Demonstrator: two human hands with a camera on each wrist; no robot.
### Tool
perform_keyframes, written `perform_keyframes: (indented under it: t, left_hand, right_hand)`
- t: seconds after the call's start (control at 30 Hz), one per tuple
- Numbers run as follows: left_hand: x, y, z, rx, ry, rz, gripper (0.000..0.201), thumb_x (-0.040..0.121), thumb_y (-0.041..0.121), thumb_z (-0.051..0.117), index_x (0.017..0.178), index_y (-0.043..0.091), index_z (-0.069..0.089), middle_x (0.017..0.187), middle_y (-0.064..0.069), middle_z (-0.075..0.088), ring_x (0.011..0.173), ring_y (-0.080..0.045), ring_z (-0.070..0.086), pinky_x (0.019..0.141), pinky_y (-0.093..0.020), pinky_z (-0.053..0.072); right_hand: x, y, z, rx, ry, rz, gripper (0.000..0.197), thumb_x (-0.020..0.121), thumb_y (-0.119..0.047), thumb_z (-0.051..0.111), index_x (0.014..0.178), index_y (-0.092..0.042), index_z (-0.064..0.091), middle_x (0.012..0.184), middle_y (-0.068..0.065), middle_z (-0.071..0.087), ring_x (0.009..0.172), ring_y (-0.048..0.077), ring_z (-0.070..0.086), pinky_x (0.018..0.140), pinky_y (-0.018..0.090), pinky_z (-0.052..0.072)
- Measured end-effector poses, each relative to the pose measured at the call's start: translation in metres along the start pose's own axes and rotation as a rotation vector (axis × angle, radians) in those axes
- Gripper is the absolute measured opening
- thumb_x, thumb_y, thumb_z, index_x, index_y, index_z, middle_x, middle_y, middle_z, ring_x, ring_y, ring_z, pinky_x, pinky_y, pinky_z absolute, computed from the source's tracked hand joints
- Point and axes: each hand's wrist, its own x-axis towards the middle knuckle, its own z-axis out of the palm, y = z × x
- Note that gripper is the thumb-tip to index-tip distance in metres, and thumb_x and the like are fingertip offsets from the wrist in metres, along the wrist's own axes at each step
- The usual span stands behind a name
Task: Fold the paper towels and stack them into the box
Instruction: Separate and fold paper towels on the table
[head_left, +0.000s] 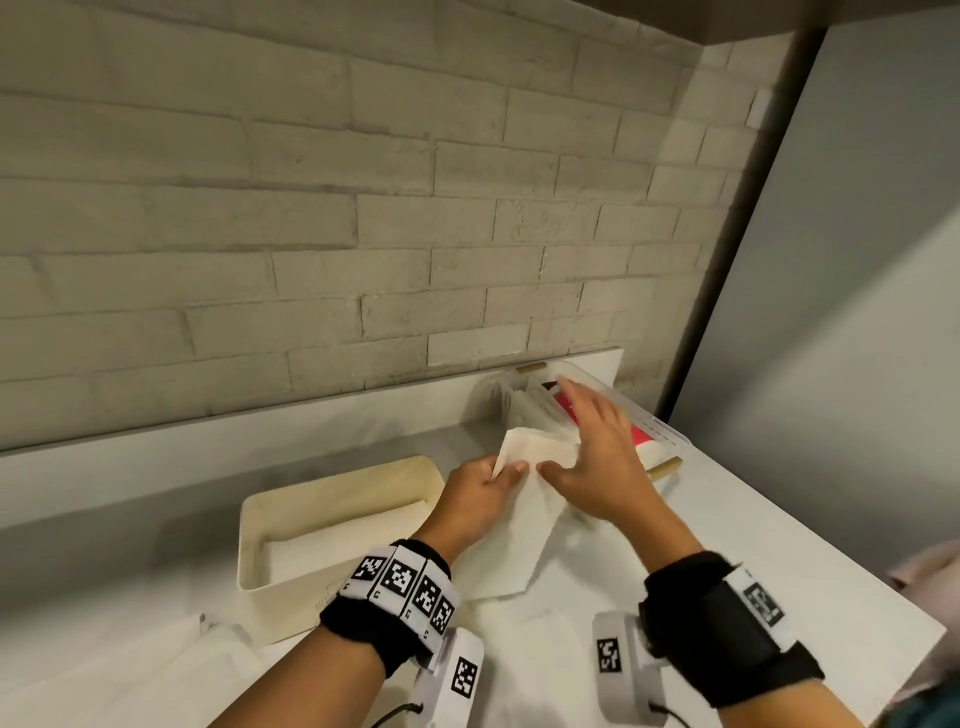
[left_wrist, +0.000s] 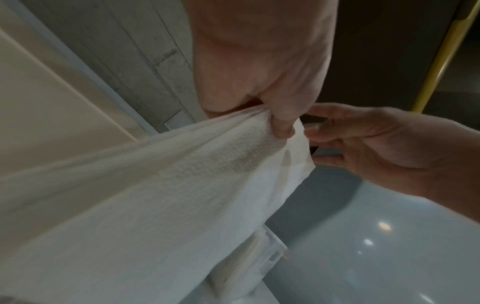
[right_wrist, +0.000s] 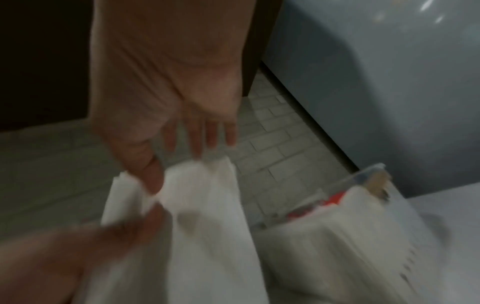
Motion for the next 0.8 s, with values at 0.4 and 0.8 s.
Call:
perform_keyframes:
  t: [0.4, 0.8]
  left_hand:
    - [-0.030, 0.017, -0.027, 0.061, -0.070, 0.007, 0.016, 0.087, 0.023, 0.064, 0.100, 0.013, 0.065, 0.093, -0.004, 0.070, 0.083, -0.020, 0.066, 0.074, -0.028, 0.052]
    - [-0.065, 0.011, -0.145, -0.138, 0.321, 0.029, 0.034, 0.084, 0.002, 0.065, 0.106, 0.027, 0.059, 0.099, -0.005, 0.060, 0.076, -0.007, 0.057, 0.066, -0.012, 0.048]
  right_hand:
    - [0.015, -0.040, -0.033, 0.050, -0.107, -0.201, 0.019, 0.088, -0.027, 0.061, 0.100, -0.012, 0.064, 0.087, -0.008, 0.055, 0.083, 0.010, 0.048, 0.062, 0.017, 0.030]
    - [0.035, -0.056, 0.014, 0.686, 0.042, 0.147, 0.022, 0.088, -0.011, 0.062, 0.097, -0.024, 0.046, 0.081, 0.001, 0.058, 0.063, 0.010, 0.056, 0.052, 0.018, 0.043]
